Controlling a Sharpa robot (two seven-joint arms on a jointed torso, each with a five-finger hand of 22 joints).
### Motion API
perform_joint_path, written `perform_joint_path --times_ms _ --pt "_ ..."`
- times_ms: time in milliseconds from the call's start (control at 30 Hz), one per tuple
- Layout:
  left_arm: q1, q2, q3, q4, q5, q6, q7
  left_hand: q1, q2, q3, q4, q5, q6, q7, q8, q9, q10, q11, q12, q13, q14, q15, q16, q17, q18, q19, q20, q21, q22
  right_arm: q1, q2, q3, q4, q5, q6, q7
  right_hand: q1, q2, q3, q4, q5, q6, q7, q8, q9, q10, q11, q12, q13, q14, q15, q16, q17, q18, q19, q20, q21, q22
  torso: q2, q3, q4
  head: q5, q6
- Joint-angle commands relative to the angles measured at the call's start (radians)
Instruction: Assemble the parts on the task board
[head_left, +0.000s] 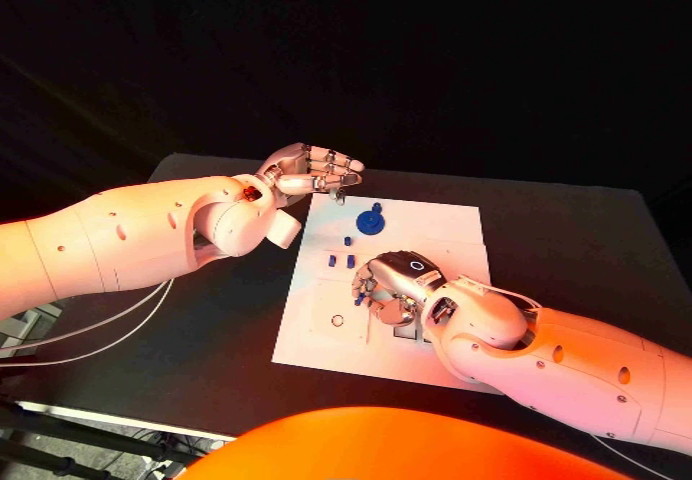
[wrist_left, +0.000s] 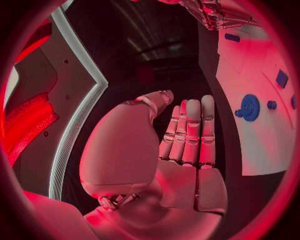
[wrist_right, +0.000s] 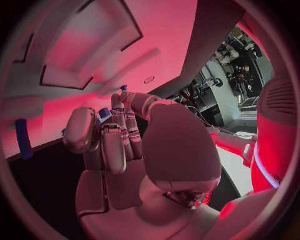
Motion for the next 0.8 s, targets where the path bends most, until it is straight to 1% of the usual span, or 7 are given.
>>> perform_joint_path --times_ms 33,267,367,500,600,700,800 --pt "0.001 0.001 0.001 0.001 0.008 0.014 0.001 0.0 0.003 -0.007 0.002 0.006 -0.008 0.002 0.001 -0.001 -0.006 -0.002 0.006 0.001 -0.009 0.002 -0.003 -0.001 0.012 -0.005 0.003 -0.004 -0.001 -0.003 0.002 0.0 -0.003 -0.022 0.019 -0.013 -0.009 -0.001 0.006 -0.001 0.002 0.0 0.006 0.005 0.001 0.035 -0.025 -0.003 0.001 0.051 -0.007 0.0 -0.001 -0.018 0.002 0.004 -0.003 0.073 0.001 0.0008 0.0002 0.0 0.0" --pt "0.001 0.0 0.001 0.001 0.007 0.016 -0.002 -0.001 0.003 -0.007 0.002 0.006 -0.009 0.003 0.002 -0.001 -0.008 -0.001 0.007 0.001 -0.01 0.002 -0.003 -0.001 0.012 -0.006 0.004 -0.005 -0.001 -0.004 0.005 -0.001 -0.001 -0.029 0.036 -0.016 -0.009 -0.001 0.006 -0.001 0.002 0.0 0.006 0.005 0.001 0.035 -0.025 -0.003 0.001 0.051 -0.007 0.0 -0.001 -0.018 0.002 0.004 -0.003 0.073 0.0 -0.0001 -0.0004 -0.001 0.0" --pt "0.001 0.0 0.001 0.001 0.006 0.017 -0.003 -0.001 0.003 -0.007 0.002 0.006 -0.01 0.003 0.002 -0.001 -0.008 -0.001 0.007 0.001 -0.01 0.002 -0.003 -0.001 0.012 -0.006 0.004 -0.005 -0.001 -0.004 0.008 -0.001 0.001 -0.03 0.055 -0.013 -0.01 -0.001 0.006 -0.002 0.002 -0.001 0.006 0.005 0.001 0.035 -0.025 -0.004 0.001 0.051 -0.007 -0.001 -0.002 -0.017 0.002 0.004 -0.004 0.073 0.0 0.0002 -0.001 0.0 0.0" --pt "0.001 0.0 0.001 0.001 0.005 0.018 -0.004 -0.001 0.003 -0.007 0.002 0.006 -0.01 0.003 0.002 -0.001 -0.008 -0.001 0.007 0.001 -0.01 0.002 -0.003 -0.001 0.012 -0.006 0.004 -0.005 -0.001 -0.004 0.011 -0.002 0.006 -0.028 0.087 -0.003 -0.011 -0.001 0.006 -0.002 0.002 -0.001 0.007 0.005 0.001 0.035 -0.024 -0.005 0.001 0.051 -0.006 -0.001 -0.004 -0.017 0.001 0.004 -0.005 0.073 0.001 0.0007 0.0002 -0.001 0.0" --pt "0.001 -0.001 0.001 0.001 0.004 0.019 -0.005 -0.001 0.003 -0.007 0.002 0.006 -0.01 0.003 0.002 -0.001 -0.008 -0.001 0.007 0.001 -0.01 0.002 -0.003 -0.001 0.012 -0.006 0.004 -0.005 -0.001 -0.004 0.012 -0.003 0.011 -0.029 0.106 -0.001 -0.014 -0.001 0.005 -0.002 0.001 -0.002 0.007 0.004 0.002 0.035 -0.023 -0.007 0.001 0.05 -0.005 -0.002 -0.005 -0.017 0.0 0.005 -0.008 0.072 0.001 -0.0001 0.0005 -0.002 0.0" --pt "0.001 -0.001 0.001 0.001 0.004 0.019 -0.006 -0.001 0.003 -0.007 0.002 0.006 -0.01 0.003 0.002 -0.001 -0.008 -0.001 0.007 0.001 -0.01 0.002 -0.003 -0.001 0.012 -0.006 0.004 -0.005 -0.001 -0.004 0.012 -0.004 0.011 -0.029 0.108 0.0 -0.02 -0.002 0.003 -0.003 0.001 -0.005 0.009 0.003 0.003 0.033 -0.022 -0.011 0.0 0.05 -0.004 -0.003 -0.007 -0.016 -0.003 0.006 -0.013 0.071 0.0 -0.0005 -0.0001 -0.001 0.0" --pt "0.001 -0.001 0.001 0.001 0.004 0.02 -0.007 -0.001 0.003 -0.007 0.002 0.006 -0.01 0.003 0.002 -0.001 -0.008 -0.001 0.007 0.001 -0.01 0.002 -0.003 -0.001 0.012 -0.006 0.004 -0.005 -0.001 -0.004 0.012 -0.004 0.009 -0.025 0.101 0.002 -0.033 -0.008 -0.006 -0.004 0.004 -0.017 0.014 -0.003 0.004 0.021 -0.017 -0.023 -0.001 0.049 0.001 -0.004 -0.01 -0.014 -0.008 0.009 -0.025 0.068 -0.001 -0.0007 -0.0006 -0.001 0.0"
